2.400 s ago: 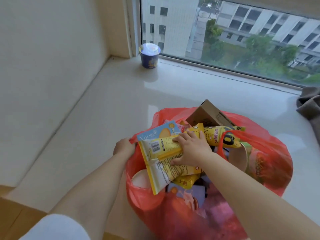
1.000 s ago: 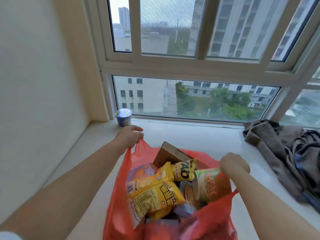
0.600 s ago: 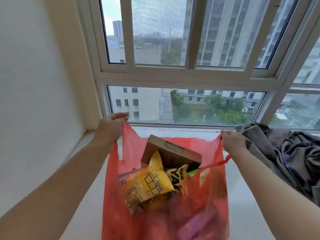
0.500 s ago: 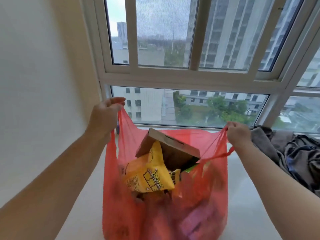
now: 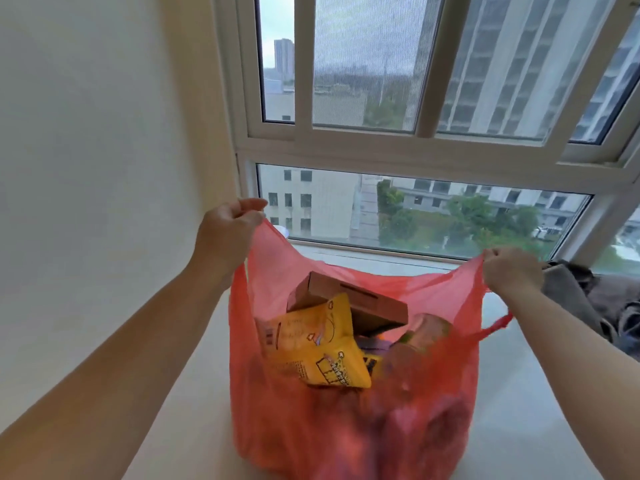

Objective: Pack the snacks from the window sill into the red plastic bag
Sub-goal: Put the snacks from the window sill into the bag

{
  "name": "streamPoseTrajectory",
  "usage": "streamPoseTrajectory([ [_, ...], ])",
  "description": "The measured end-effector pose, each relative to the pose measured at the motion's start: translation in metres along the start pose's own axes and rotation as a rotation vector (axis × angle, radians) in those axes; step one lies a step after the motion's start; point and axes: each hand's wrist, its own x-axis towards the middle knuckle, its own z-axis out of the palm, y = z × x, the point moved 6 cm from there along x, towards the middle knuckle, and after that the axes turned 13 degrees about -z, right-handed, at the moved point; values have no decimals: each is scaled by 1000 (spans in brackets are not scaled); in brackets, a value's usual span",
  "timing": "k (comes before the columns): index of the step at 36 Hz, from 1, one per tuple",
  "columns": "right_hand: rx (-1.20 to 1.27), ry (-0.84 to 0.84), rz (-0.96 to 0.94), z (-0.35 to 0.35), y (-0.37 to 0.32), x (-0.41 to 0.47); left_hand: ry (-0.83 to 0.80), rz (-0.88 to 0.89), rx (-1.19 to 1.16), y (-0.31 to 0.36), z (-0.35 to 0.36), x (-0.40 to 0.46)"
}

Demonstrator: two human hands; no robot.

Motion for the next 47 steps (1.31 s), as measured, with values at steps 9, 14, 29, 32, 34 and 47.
streamPoseTrajectory([
  [9,-432,-257,-814,90,-102,-70,80,-87,142,-35,10,12],
  [14,-523,-791,-843,148,-95,-123,157,-62,233,-59,6,22],
  [29,-610,-1179,-720,150,-43,-145,257,-36,754,-114,24,36],
  [32,-492,-1272,-727,140,-44,-139,262,-31,826,-119,30,35],
  [34,-436,-1377,-691,130,-44,-136,338,82,914,-115,33,33],
  [47,-680,-1185,-688,116,-44,-104,-852,587,1733,-225,145,-72],
])
